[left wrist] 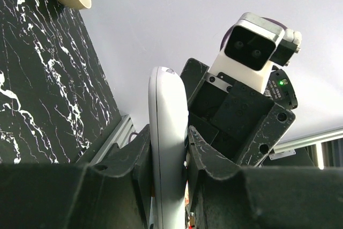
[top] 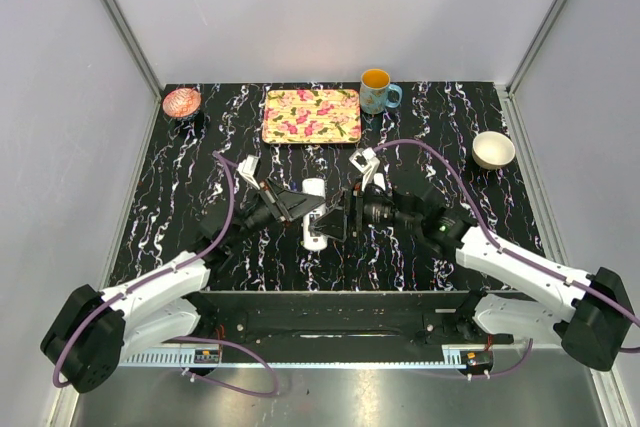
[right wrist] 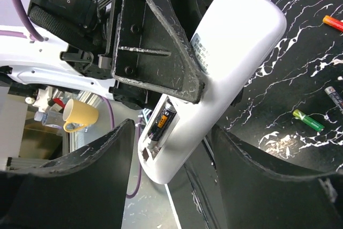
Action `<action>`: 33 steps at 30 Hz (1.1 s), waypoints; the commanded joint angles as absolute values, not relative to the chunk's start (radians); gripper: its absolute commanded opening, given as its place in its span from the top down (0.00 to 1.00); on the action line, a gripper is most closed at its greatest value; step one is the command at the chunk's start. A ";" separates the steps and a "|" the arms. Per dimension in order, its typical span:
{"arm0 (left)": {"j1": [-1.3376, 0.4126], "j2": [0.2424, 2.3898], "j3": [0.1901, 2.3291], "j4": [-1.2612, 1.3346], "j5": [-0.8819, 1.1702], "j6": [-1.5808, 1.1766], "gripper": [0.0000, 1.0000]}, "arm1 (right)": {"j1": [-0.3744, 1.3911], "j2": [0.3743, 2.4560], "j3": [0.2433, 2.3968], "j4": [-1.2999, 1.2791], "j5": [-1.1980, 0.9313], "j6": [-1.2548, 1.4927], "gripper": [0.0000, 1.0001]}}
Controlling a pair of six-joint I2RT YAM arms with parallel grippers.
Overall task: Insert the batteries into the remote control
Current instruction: Load the battery into the remote control.
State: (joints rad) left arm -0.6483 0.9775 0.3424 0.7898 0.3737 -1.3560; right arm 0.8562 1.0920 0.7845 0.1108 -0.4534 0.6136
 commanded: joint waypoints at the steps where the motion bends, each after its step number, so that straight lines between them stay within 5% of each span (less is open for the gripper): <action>1: -0.652 0.957 0.330 0.911 0.356 -1.373 1.00 | 0.850 1.101 0.769 0.199 -0.483 0.667 0.33; 16: -0.652 0.923 0.314 0.910 0.331 -1.367 1.00 | 0.851 1.094 0.753 0.203 -0.476 0.695 0.38; 33: -0.655 0.917 0.313 0.916 0.319 -1.367 1.00 | 0.848 1.138 0.770 0.198 -0.483 0.701 0.59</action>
State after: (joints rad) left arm -0.6483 0.9432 0.3134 0.8253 0.3378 -1.3586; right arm 0.8562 1.1179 0.7521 0.1867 -0.4835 0.7074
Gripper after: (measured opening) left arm 0.286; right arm 0.450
